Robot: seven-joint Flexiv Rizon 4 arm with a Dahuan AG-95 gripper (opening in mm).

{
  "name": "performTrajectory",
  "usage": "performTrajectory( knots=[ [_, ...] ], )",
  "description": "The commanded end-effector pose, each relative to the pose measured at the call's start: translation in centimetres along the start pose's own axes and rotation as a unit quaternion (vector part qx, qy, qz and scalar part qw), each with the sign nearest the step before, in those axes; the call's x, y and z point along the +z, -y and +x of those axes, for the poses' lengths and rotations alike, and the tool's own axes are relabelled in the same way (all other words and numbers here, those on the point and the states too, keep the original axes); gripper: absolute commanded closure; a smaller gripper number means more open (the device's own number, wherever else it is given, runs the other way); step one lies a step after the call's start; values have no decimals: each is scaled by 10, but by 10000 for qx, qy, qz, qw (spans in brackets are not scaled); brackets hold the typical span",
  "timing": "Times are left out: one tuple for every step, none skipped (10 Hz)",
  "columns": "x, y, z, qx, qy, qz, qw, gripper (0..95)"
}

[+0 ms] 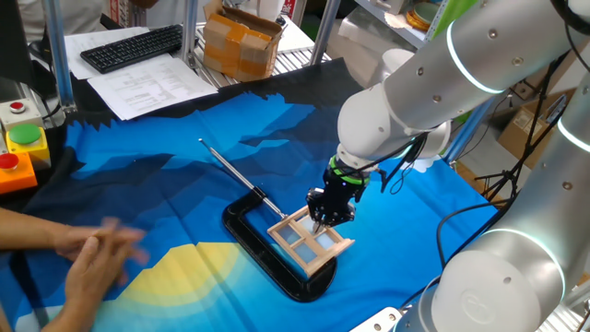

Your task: Open a sliding window

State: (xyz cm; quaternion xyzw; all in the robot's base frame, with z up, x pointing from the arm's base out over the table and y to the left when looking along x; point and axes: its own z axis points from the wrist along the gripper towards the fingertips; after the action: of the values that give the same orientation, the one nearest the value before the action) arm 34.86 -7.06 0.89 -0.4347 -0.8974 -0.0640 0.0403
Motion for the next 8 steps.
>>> performTrajectory(
  knots=[
    [0, 0, 0, 8, -29, -55, 10000, 950],
    [0, 0, 0, 179, -8, -32, 9998, 950],
    [0, 0, 0, 289, -3, -19, 9996, 950],
    [0, 0, 0, 441, -3, 7, 9990, 950],
    [0, 0, 0, 499, -2, 109, 9987, 950],
    [0, 0, 0, 470, -19, 120, 9988, 950],
    [0, 0, 0, 453, -35, 105, 9989, 950],
    [0, 0, 0, 474, -47, 99, 9988, 950]
  ],
)
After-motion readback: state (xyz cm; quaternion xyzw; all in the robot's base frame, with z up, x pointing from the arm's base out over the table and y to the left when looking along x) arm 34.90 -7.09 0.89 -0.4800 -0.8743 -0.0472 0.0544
